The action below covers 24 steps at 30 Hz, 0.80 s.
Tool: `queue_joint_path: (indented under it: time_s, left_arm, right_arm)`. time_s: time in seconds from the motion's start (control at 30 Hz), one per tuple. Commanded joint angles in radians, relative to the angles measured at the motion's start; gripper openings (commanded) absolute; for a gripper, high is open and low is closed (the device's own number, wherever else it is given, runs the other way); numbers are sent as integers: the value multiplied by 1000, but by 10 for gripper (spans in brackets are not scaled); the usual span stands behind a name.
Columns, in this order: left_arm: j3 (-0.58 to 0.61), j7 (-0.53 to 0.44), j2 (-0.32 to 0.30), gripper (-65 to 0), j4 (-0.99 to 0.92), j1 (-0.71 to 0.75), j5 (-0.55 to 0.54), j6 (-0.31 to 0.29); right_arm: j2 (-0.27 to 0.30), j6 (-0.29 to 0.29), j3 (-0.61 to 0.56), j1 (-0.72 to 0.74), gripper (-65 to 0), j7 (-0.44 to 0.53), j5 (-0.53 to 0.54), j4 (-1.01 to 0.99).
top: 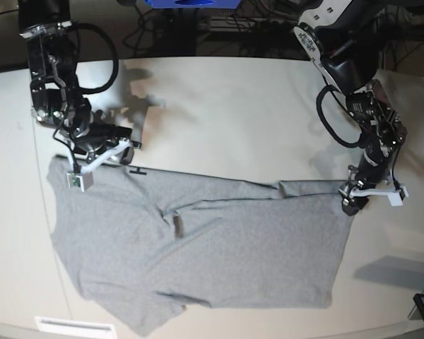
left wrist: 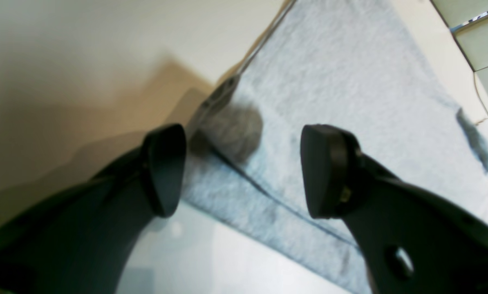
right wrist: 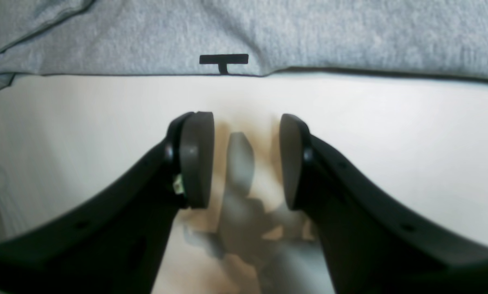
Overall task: Fold the T-shirt properly
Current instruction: 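Move the left gripper down to the folded edge's corner and grasp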
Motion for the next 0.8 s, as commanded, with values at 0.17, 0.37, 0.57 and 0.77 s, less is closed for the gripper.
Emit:
queue_joint_path:
  time_s: [0.17, 0.37, 0.57, 0.77]
  left_arm:
    - [6, -22, -14, -233, 17, -30, -12, -11]
    - [66, -28, -15, -233, -69, -67, -12, -11]
    - [70, -28, -15, -237, -84, -73, -12, -11]
    - [64, -28, -15, -240, -83, -68, -12, -11]
  right_arm:
    - [7, 8, 4, 14, -398, 16, 8, 15]
    - [7, 8, 4, 13, -398, 16, 8, 15]
    - [7, 8, 4, 13, -398, 16, 8, -2]
    - [7, 9, 4, 17, -398, 16, 8, -57]
